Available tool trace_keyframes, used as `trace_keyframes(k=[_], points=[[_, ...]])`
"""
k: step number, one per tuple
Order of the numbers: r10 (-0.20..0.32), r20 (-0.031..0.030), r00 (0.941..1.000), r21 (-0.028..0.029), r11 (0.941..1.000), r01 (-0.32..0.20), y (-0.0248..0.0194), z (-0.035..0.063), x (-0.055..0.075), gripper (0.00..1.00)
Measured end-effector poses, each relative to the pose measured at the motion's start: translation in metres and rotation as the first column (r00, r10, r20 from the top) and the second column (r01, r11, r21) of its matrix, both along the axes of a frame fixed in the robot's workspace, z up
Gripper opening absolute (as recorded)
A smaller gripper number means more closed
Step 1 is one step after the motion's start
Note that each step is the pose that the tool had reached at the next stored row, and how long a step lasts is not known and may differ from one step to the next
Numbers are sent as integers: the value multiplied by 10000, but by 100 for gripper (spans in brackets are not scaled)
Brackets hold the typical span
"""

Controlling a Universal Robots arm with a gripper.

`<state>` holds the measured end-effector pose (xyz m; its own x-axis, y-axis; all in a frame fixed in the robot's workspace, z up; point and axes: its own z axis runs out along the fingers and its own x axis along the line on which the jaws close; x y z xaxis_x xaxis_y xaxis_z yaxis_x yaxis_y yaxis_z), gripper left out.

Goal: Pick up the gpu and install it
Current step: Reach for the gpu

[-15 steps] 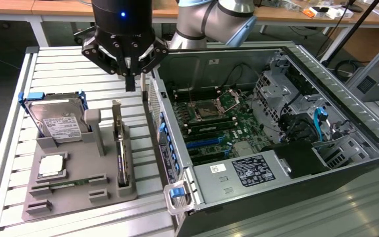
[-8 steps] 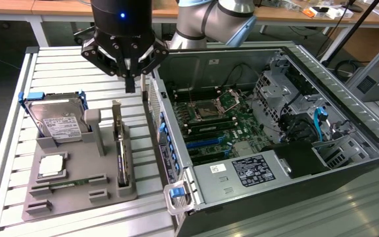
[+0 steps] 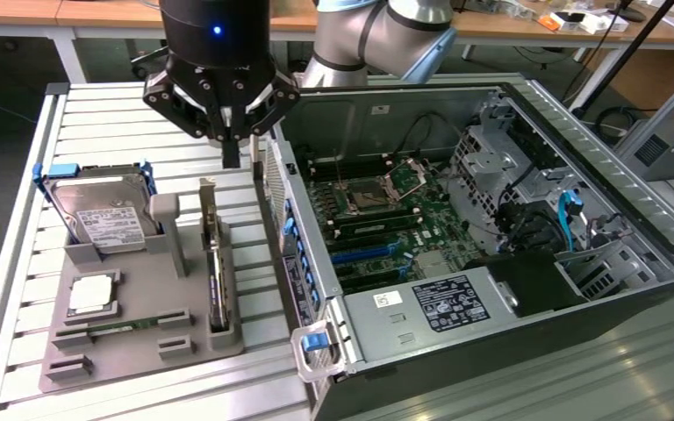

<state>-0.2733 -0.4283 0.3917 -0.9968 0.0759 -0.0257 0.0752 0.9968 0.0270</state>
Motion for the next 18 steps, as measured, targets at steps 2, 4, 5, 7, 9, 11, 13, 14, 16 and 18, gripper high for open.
trace_keyframes(k=[2,4,5,7,9,11,13,14,16,18], points=[[2,0,10000,-3,10000,-2,-9,-1,-1,11],[1,0,10000,-5,10000,-1,-20,-2,-1,11],[1,0,10000,-5,10000,-1,-26,-3,-1,11],[0,0,10000,-5,10000,0,-35,-3,-2,11],[0,1,10000,-5,10000,0,-43,-4,-2,11],[0,0,10000,-5,10000,0,-50,-4,-2,11],[0,0,10000,-5,10000,0,-56,-4,-2,11],[0,0,10000,-5,10000,0,-59,-4,-2,11],[1,1,10000,-4,10000,-1,-69,-5,-2,11],[0,1,10000,-4,10000,0,-76,-5,-2,11]])
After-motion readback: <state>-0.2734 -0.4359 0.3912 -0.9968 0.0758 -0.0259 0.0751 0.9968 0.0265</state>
